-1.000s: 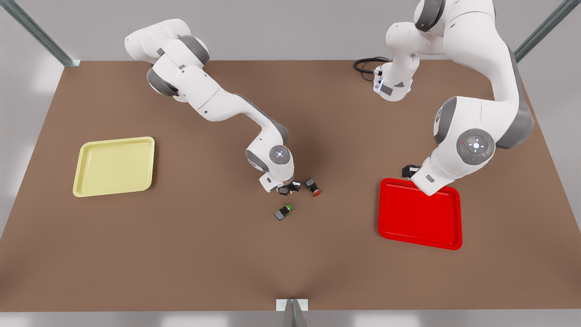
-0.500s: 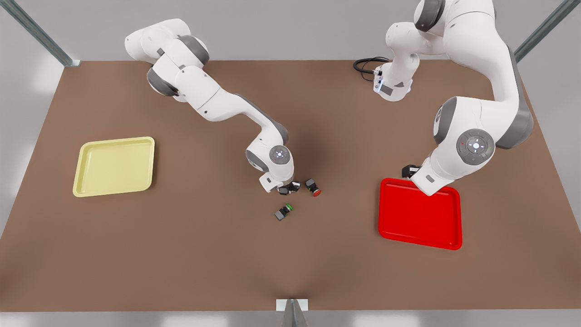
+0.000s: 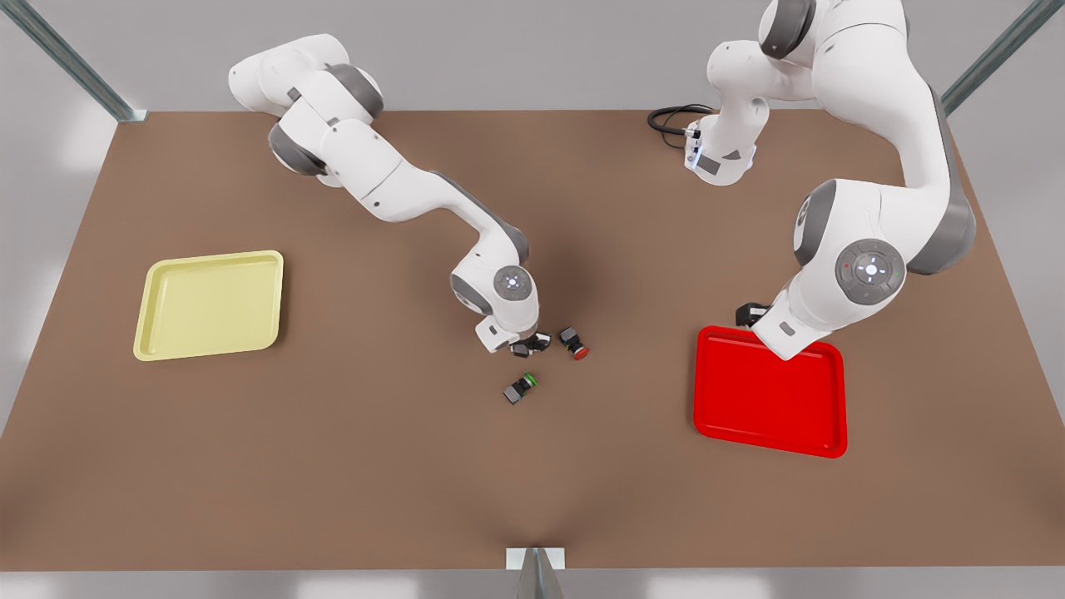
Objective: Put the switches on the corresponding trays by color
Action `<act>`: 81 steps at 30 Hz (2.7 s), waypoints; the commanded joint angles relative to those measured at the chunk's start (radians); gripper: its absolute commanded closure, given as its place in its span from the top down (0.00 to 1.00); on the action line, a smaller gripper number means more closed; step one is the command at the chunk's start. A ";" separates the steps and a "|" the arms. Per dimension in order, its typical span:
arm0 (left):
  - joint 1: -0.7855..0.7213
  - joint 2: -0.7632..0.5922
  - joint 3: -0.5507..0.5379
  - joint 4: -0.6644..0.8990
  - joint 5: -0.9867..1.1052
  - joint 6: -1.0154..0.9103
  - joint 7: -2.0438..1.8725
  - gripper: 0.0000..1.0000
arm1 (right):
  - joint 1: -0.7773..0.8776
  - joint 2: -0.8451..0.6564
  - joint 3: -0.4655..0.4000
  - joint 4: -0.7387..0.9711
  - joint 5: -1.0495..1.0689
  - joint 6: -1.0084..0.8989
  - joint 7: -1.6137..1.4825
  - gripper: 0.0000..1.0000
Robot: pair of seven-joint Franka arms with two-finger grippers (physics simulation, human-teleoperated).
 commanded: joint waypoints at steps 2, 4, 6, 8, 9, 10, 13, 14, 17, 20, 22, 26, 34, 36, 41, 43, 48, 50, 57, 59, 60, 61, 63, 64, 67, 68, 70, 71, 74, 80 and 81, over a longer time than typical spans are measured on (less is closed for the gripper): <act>0.000 0.000 0.000 0.000 0.000 0.000 0.000 1.00 | 0.002 0.001 0.000 -0.002 0.000 0.000 0.005 0.53; 0.000 0.000 0.000 0.000 0.000 0.000 0.000 1.00 | 0.000 0.001 0.000 -0.002 0.000 0.000 0.003 0.52; 0.000 0.000 0.000 0.000 0.000 0.000 0.000 1.00 | 0.000 0.001 0.000 0.000 0.000 0.000 0.000 0.52; 0.000 0.000 0.000 0.000 0.000 -0.002 0.000 1.00 | 0.000 -0.008 -0.002 0.000 0.000 -0.006 -0.006 0.52; 0.000 0.000 0.000 0.002 0.000 -0.002 0.000 1.00 | -0.002 -0.014 -0.002 -0.003 0.000 -0.008 -0.008 0.51; 0.000 0.000 0.000 0.002 0.000 -0.002 0.000 1.00 | -0.006 -0.017 0.000 -0.006 0.000 -0.008 -0.009 0.51; 0.000 -0.002 0.000 0.003 -0.002 -0.002 0.000 1.00 | -0.044 -0.081 0.002 -0.061 0.002 -0.014 -0.046 0.51; 0.000 0.000 0.000 0.005 -0.003 -0.002 0.000 1.00 | -0.074 -0.104 0.015 -0.087 0.003 -0.016 -0.069 0.51; -0.008 0.001 -0.003 0.005 -0.011 0.003 -0.065 1.00 | -0.175 -0.227 0.025 -0.233 0.003 -0.016 -0.179 0.51; -0.060 0.011 -0.023 0.003 -0.043 0.028 -0.271 1.00 | -0.347 -0.433 0.026 -0.462 0.069 -0.016 -0.485 0.51; -0.092 0.028 -0.023 0.005 -0.055 0.051 -0.340 1.00 | -0.437 -0.508 0.026 -0.560 0.074 -0.016 -0.647 0.51; -0.204 0.112 -0.023 0.011 -0.137 0.199 -0.653 1.00 | -0.514 -0.649 -0.095 -0.710 0.181 -0.014 -0.978 0.51; -0.410 0.215 -0.023 0.009 -0.126 0.285 -0.932 1.00 | -0.609 -0.766 -0.365 -0.831 0.186 -0.016 -1.440 0.51; -0.428 0.239 -0.021 0.000 -0.123 0.354 -0.978 1.00 | -0.623 -0.764 -0.422 -0.833 0.188 -0.014 -1.534 0.51; -0.433 0.262 -0.011 -0.153 -0.111 0.571 -1.057 1.00 | -0.635 -0.752 -0.486 -0.842 0.217 -0.014 -1.629 0.64; -0.433 0.261 0.005 -0.185 -0.105 0.601 -1.076 1.00 | -0.635 -0.738 -0.486 -0.841 0.217 -0.014 -1.629 0.86; -0.433 0.262 0.020 -0.296 -0.105 0.730 -1.208 1.00 | -0.637 -0.732 -0.486 -0.836 0.229 -0.014 -1.654 0.95; -0.449 0.282 0.018 -0.296 -0.105 0.739 -1.233 1.00 | -0.640 -0.741 -0.488 -0.790 0.229 -0.055 -1.669 0.96; -0.456 0.343 0.018 -0.293 -0.036 0.767 -1.244 1.00 | -0.548 -0.779 -0.348 -0.111 0.361 -0.743 -1.237 1.00; -0.457 0.356 0.018 -0.293 -0.034 0.770 -1.247 1.00 | -0.548 -0.790 -0.322 -0.086 0.365 -0.755 -1.189 1.00; -0.457 0.360 0.018 -0.293 -0.034 0.770 -1.250 1.00 | -0.548 -0.778 -0.322 -0.086 0.367 -0.747 -1.192 1.00; -0.457 0.365 0.018 -0.293 -0.034 0.770 -1.250 1.00 | -0.546 -0.770 -0.322 -0.086 0.365 -0.746 -1.190 1.00; -0.459 0.380 0.018 -0.288 -0.035 0.798 -1.255 1.00 | -0.549 -0.769 -0.324 -0.086 0.356 -0.746 -1.189 1.00; -0.459 0.382 0.018 -0.288 -0.035 0.804 -1.262 1.00 | -0.557 -0.766 -0.324 -0.090 0.365 -0.743 -1.189 1.00; -0.466 0.391 0.018 -0.284 -0.040 0.805 -1.265 1.00 | -0.557 -0.761 -0.325 -0.090 0.365 -0.747 -1.186 1.00; -0.466 0.393 0.018 -0.284 -0.042 0.805 -1.265 1.00 | -0.555 -0.759 -0.325 -0.091 0.367 -0.746 -1.181 1.00; -0.468 0.400 0.018 -0.284 -0.043 0.818 -1.271 1.00 | -0.560 -0.758 -0.325 -0.089 0.367 -0.740 -1.180 1.00; -0.468 0.405 0.018 -0.284 -0.043 0.818 -1.273 1.00 | -0.563 -0.753 -0.325 -0.087 0.367 -0.740 -1.180 1.00; -0.483 0.416 0.018 -0.284 -0.042 0.825 -1.276 1.00 | -0.564 -0.752 -0.325 -0.089 0.389 -0.741 -1.178 1.00; -0.486 0.416 0.018 -0.285 -0.040 0.825 -1.276 0.63 | -0.549 -0.747 -0.322 -0.089 0.392 -0.717 -1.098 1.00; -0.488 0.416 0.018 -0.284 -0.040 0.825 -1.276 0.61 | -0.548 -0.747 -0.322 -0.089 0.392 -0.717 -1.098 1.00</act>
